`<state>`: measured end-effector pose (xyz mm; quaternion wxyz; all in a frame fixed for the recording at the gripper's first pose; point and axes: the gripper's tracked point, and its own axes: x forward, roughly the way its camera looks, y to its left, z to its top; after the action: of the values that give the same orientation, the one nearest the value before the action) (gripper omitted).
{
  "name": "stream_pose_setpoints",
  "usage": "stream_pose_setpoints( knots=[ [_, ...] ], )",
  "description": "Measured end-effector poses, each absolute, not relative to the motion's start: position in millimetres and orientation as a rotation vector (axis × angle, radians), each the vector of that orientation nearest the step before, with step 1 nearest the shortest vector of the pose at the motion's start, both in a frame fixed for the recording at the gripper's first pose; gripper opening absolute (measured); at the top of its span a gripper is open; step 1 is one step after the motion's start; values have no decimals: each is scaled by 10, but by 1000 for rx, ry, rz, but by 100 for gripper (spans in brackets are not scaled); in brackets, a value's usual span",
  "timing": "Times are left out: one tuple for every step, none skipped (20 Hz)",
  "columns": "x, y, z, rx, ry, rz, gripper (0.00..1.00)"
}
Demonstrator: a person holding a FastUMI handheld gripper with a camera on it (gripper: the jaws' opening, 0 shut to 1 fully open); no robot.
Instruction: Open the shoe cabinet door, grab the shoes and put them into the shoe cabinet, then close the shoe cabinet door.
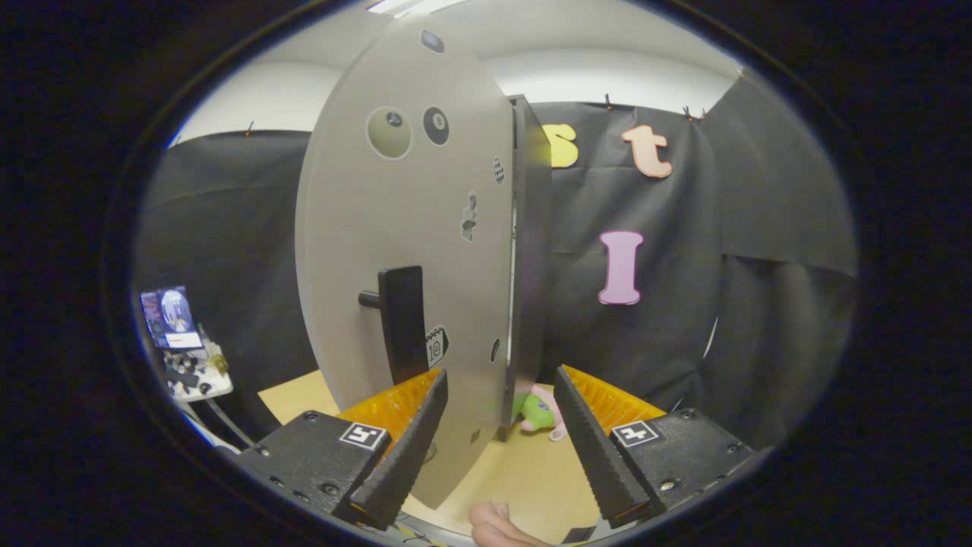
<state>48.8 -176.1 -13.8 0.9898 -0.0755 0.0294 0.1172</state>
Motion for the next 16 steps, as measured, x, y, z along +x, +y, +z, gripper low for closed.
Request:
stream_pose_setpoints(
  knots=[
    [505, -1698, -170, -145, 59, 231, 93],
    [501, -1615, -206, -134, 69, 231, 93],
    [477, -1511, -228, -122, 68, 235, 93],
    [461, -1406, -245, -123, 75, 244, 93],
    [457, -1314, -255, -132, 78, 248, 93],
    [454, -1243, -249, -143, 75, 241, 93],
    [451, -1186, -252, -160, 73, 231, 93],
    [457, -1116, -244, -179, 69, 219, 93],
    [450, -1044, -249, -192, 66, 206, 93],
    [471, -985, -249, -200, 66, 196, 93],
    [508, -936, -258, -201, 69, 189, 93],
    [513, -886, -272, -196, 72, 182, 93],
    [511, -840, -281, -190, 76, 176, 93],
    [510, -776, -291, -185, 77, 172, 93],
    [511, -702, -306, -195, 84, 170, 93],
    [522, -637, -327, -209, 93, 165, 93]
  ],
)
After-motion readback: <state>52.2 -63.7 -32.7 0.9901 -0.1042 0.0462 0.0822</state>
